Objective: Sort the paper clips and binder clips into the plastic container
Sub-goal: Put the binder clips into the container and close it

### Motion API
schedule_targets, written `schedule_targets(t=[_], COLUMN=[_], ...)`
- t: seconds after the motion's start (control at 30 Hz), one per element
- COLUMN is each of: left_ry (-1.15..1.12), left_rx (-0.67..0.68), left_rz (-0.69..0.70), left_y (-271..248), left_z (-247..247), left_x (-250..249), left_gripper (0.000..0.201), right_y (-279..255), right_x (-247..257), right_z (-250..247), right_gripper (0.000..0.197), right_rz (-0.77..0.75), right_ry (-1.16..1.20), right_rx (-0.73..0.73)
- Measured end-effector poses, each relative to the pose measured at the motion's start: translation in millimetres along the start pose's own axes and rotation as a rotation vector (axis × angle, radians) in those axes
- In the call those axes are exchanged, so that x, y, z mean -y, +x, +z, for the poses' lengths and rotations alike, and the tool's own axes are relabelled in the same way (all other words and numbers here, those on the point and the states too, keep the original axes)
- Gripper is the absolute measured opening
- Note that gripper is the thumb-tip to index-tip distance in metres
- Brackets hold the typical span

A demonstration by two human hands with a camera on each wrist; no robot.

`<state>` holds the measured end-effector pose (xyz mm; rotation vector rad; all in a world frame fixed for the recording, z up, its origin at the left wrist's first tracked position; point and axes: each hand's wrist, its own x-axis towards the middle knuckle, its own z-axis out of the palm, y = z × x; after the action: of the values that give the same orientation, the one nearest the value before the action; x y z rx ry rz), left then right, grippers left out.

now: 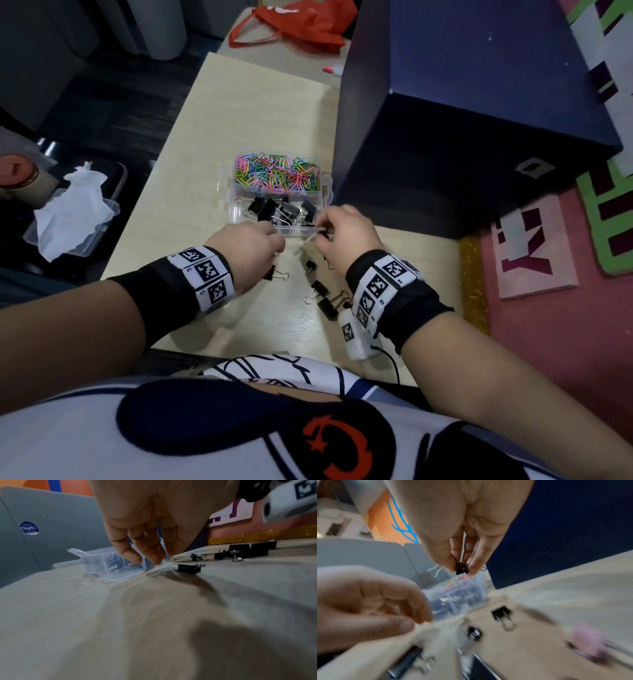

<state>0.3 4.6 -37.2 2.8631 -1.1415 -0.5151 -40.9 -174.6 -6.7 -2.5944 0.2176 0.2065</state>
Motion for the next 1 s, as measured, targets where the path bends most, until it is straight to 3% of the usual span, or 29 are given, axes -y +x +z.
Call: schedule_targets(t=[0.07,0.17,0.23,0.33,0.43,0.53,0.67,0.8,0.9,1.0], left_ry=[0.008,0.07,0.075,0.047,0.034,-0.087,-0.196,-0.184,-0.102,-0.06], left_rx=[0.001,0.125,0.168,0.156,0.064,-0.067,-0.277,-0.334,-0.363,-0.183], left_rz=[0.035,0.086,0.078,0.049,0.062,0.038,-0.079,-0.191,0.021,0.218], left_y=[-4,-5,-4,-2,0,5,16,22,16,6], left_z=[-1,2,5,5,-2,-14,-25,-26,-18,-6], left_x=[-2,-5,-7,-10,-11,-8,7,17,0,-31], left_gripper=[0.03,0.034,0.03,0.024,0.028,0.029,0.03,0.038,0.034,0.031], right_y=[6,12,11,1,-13,-23,-31,-41,-35,-29], right_x=[12,20,17,6,-6,-19,-31,-42,-43,-43], right_z=[-4,-9,-13,-18,-22,-20,-4,6,4,6], right_gripper=[0.024,0.037,0.041,0.047,0.048,0.044,0.072,0.065,0.065,0.056], right_rz=[-0.04,-0.028,0.055,0.232,0.285,0.309,0.464,0.494,0.554,0.458], right_ry=[0.065,0.009,-0.081,-0.292,-0.538,-0.647,-0.611,-0.526,-0.407,-0.312], right_rx=[-0.063,-0.045,0.071,0.362,0.572,0.674,0.625,0.491,0.489,0.437])
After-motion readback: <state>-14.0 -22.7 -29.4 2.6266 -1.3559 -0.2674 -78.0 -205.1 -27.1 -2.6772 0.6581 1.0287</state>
